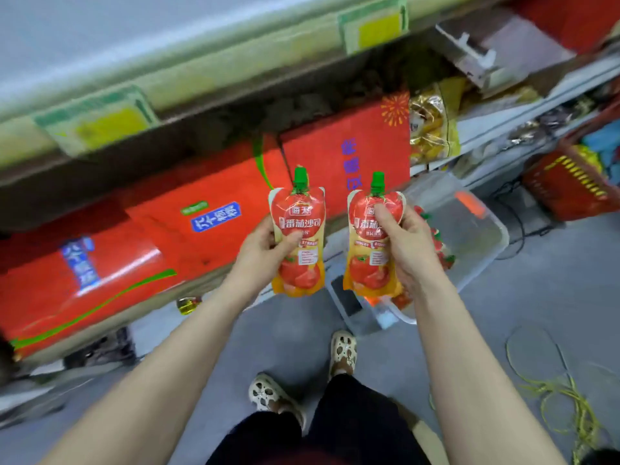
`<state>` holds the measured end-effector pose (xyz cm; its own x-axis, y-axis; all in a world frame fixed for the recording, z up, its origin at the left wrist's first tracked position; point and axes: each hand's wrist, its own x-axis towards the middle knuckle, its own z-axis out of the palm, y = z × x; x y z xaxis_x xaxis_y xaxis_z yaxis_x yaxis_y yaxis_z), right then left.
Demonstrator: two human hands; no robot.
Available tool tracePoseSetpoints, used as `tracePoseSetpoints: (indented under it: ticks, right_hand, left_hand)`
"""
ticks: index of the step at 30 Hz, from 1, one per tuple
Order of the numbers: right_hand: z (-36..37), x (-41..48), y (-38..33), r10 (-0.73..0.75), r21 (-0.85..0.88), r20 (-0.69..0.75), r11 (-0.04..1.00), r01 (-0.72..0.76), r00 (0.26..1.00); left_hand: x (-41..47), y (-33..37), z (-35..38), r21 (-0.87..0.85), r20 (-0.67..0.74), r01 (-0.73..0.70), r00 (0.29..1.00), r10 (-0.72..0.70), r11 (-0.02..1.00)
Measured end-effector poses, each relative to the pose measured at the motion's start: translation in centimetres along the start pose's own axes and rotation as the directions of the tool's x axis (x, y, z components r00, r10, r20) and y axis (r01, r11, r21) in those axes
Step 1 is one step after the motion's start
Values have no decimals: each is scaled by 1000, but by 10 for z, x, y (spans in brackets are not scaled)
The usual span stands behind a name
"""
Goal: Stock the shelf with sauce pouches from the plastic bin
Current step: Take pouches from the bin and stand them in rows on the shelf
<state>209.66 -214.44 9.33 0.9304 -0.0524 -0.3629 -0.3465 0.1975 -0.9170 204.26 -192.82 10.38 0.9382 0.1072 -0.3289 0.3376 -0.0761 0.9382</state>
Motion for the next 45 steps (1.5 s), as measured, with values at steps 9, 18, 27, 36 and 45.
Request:
tracePoseSetpoints:
  ticks: [9, 18, 27, 36, 45]
  right_hand:
    - [147, -80, -99, -261, 78, 394, 965, 251, 881]
    - [272, -107, -205, -403, 71, 576, 892, 447, 712]
    - [371, -41, -278, -431, -83, 678, 760, 644, 596]
    - [453, 82, -276, -406, -181, 671, 722, 667, 621]
    - [516, 147, -265, -401, -175, 681, 724, 668, 613]
  left_hand:
    - [-89, 79, -132, -57, -237, -297, 931, 276, 953]
    - [-123, 153, -228, -160, -537, -565, 738, 409, 810]
    - [-63, 204, -275, -109, -638, -664, 617, 460, 740]
    - [11, 220, -289, -91, -713, -656, 568, 411, 749]
    - [41, 227, -299, -34, -749, -629, 531, 397, 777]
